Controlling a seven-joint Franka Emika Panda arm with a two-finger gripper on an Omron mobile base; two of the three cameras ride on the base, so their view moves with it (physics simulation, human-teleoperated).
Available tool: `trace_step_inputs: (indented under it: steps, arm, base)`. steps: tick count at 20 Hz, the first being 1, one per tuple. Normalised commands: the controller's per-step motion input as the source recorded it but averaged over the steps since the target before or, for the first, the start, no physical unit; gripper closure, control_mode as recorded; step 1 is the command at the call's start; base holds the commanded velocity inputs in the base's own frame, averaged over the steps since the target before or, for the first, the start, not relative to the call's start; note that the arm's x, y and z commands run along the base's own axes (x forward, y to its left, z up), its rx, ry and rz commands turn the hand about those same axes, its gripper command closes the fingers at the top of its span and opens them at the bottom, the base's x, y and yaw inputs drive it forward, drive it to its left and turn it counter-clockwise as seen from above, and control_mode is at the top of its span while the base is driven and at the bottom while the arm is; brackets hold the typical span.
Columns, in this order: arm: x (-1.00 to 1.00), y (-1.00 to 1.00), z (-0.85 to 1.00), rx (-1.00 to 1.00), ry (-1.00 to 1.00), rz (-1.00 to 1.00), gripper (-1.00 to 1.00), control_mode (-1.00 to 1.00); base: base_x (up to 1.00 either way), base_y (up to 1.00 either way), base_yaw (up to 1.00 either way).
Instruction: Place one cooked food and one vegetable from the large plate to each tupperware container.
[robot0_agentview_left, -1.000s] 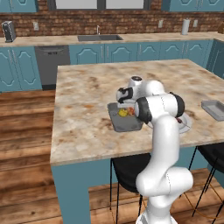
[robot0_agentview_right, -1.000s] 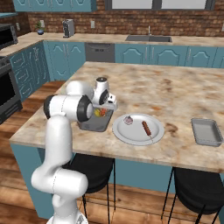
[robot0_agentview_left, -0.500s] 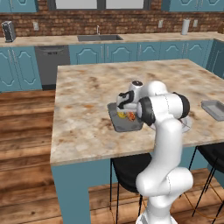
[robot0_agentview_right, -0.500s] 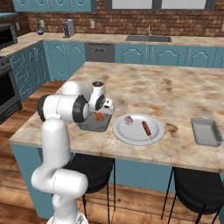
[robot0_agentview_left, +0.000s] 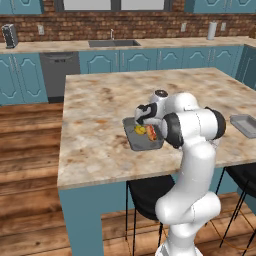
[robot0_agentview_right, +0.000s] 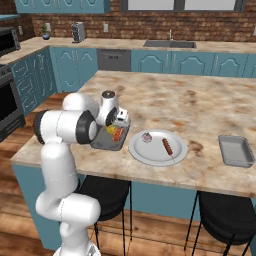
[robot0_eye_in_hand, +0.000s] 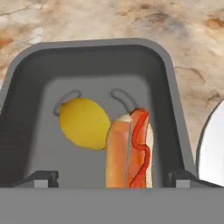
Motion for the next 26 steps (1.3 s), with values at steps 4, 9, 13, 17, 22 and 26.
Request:
trace_step_inputs:
  steps: [4, 9, 13, 17, 22, 26]
  arm:
    - [-0.48, -0.38, 0.82, 0.00, -0.01, -0.05, -1.00, -1.00]
    - [-0.35, -0.68, 0.17, -0.02, 0.07, -0.06, -1.00, -1.00]
    - [0.00, -0.65, 0.00, 0.00, 0.07, -0.10, -1.00, -1.00]
    - [-0.21, -0.67, -0.16, 0.02, 0.02, -0.08, -1.00, -1.00]
    - [-0.19, -0.31, -0.42, 0.00, 0.03, -0.10, -1.00, -1.00]
    - [0.15, -0.08, -0.22, 0.00, 0.04, -0.04, -1.00, -1.00]
  base:
    - [0.00, 0.00, 0.00]
    - [0.00, 0.00, 0.00]
    - [0.00, 0.00, 0.00]
    - [0.00, 0.00, 0.00]
    - [0.00, 0.00, 0.00]
    - [0.00, 0.00, 0.00]
